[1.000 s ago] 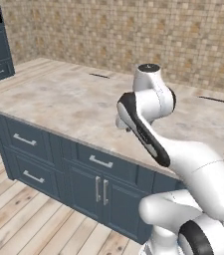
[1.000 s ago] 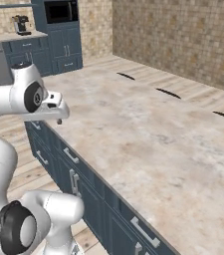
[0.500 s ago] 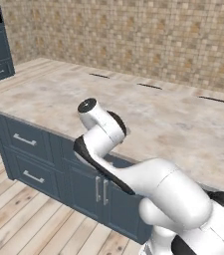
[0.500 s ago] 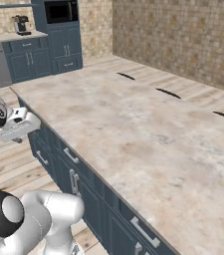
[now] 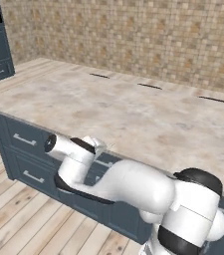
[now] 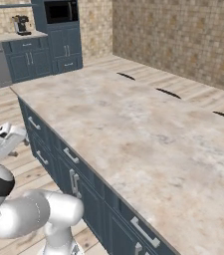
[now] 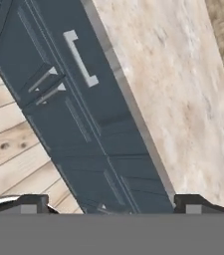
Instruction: Take a straw from the drawer in front and place it inside the glass cup on the dining counter.
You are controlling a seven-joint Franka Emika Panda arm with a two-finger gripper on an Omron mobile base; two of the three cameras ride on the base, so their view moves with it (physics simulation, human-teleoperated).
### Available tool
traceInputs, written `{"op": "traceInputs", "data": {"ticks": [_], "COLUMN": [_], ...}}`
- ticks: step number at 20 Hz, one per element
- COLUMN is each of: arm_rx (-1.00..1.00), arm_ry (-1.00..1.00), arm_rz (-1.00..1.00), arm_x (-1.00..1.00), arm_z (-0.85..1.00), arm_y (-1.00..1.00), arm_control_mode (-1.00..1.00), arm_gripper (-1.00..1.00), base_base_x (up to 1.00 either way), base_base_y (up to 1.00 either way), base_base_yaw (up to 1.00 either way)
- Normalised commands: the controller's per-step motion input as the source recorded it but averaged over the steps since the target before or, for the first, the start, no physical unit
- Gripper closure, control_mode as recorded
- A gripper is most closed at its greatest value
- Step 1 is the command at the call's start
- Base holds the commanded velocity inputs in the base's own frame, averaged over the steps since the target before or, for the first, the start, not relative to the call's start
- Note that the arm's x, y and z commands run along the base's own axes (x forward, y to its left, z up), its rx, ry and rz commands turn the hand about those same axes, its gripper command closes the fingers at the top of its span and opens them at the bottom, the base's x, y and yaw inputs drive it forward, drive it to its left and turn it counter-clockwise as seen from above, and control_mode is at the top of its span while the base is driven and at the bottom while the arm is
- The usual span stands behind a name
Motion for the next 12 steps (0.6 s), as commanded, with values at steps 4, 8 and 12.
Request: {"op": "traceInputs", "data": {"ticks": [4,8,12], "arm_rx": [-0.27,-0.22,-0.18], "arm_ry": [-0.01,-0.08,-0.11], "arm_rz": [-0.01,0.00,0.00], "arm_x": [0.40,0.40,0.39], "arm_z": [-0.46,-0.54,-0.54], "arm_y": [0.13,0.00,0.00], "arm_control_mode": [-1.00,-1.00,-1.00], "arm_gripper": [-1.00,-1.00,-1.00], "base_base_x": [0.00,0.00,0.00], "base_base_y": [0.00,0.00,0.00], "base_base_yaw": [0.00,0.00,0.00]}}
